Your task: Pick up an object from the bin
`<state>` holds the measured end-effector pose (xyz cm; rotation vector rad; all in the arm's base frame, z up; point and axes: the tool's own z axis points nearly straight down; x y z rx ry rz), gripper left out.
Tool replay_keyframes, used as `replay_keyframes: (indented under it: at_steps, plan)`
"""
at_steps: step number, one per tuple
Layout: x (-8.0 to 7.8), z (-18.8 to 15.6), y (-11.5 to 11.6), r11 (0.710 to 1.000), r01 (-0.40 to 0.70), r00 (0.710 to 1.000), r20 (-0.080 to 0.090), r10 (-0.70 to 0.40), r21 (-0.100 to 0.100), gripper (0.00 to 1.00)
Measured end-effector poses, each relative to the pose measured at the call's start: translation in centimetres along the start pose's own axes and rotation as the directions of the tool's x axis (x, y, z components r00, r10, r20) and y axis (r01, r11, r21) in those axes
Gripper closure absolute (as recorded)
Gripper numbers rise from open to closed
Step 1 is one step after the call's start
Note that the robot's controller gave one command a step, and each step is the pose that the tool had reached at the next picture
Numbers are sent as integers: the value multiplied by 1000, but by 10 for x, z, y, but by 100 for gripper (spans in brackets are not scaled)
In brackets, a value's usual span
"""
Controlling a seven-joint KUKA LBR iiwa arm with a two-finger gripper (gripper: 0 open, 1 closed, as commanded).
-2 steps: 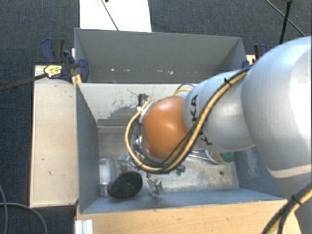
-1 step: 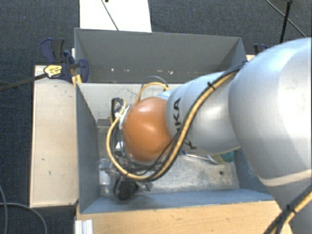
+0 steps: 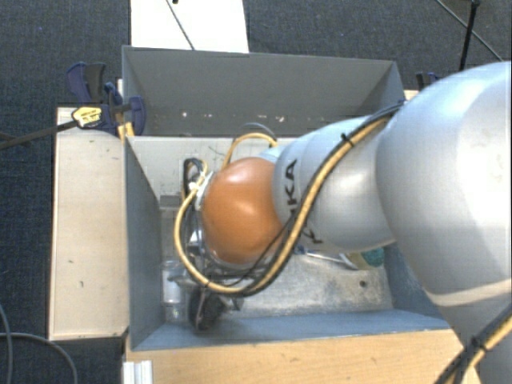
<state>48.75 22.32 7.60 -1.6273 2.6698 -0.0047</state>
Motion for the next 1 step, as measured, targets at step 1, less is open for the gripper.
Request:
replay_keyframes:
  at_steps: [1]
  plan:
    - [-5,-148,-8,1000,10,1000,-3,-10,-4,100]
